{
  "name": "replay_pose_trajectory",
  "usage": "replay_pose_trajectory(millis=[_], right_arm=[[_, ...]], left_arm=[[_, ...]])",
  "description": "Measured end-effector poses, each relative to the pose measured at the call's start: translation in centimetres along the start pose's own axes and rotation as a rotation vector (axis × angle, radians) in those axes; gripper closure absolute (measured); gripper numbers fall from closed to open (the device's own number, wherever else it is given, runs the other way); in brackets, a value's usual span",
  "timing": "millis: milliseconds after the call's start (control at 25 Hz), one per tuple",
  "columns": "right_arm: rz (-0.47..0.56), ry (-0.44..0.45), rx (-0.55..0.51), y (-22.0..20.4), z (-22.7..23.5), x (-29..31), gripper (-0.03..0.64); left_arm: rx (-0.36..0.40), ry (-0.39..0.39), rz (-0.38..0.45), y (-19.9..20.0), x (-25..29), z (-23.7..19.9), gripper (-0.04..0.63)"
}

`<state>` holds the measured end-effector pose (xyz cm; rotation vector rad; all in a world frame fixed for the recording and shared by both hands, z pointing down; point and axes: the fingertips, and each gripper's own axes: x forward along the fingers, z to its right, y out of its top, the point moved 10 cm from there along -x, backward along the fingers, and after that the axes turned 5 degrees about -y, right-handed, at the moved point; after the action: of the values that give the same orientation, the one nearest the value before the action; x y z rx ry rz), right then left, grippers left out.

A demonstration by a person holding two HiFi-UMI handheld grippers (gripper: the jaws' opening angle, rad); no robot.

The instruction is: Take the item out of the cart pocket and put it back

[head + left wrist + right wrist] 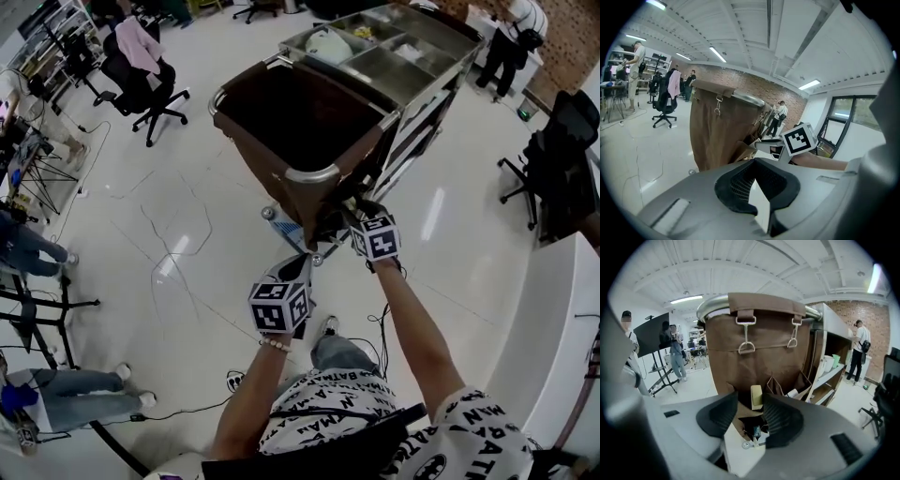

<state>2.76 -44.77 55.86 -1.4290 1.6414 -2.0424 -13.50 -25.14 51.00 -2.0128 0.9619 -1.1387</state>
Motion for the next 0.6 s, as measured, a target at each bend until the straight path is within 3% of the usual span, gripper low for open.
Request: replay_pose_trajectory(millis=[280, 320, 440, 600], right_arm=[[0.164, -0.066, 0.065, 1.1, -3.4, -10.9, 0.433], [0.188, -0.052, 0.076, 0.8, -4.7, -13.3, 0.448], [0.253, 0.01, 0.115, -1.1, -10.0, -21.5, 0.616], [0.271, 0.052, 0.137, -4.1, -16.7, -29.6, 0.617]], left_arm=[[0.027, -0.063, 0.048, -2.0, -6.0, 0.9, 0.592], [0.027, -0.076, 0.052, -2.8, -7.2, 1.2, 0.592], [0.011, -0.115, 0.06, -5.9, -12.1, 2.4, 0.592], [0.001, -0.16, 0.091, -9.1, -18.2, 4.3, 0.592]])
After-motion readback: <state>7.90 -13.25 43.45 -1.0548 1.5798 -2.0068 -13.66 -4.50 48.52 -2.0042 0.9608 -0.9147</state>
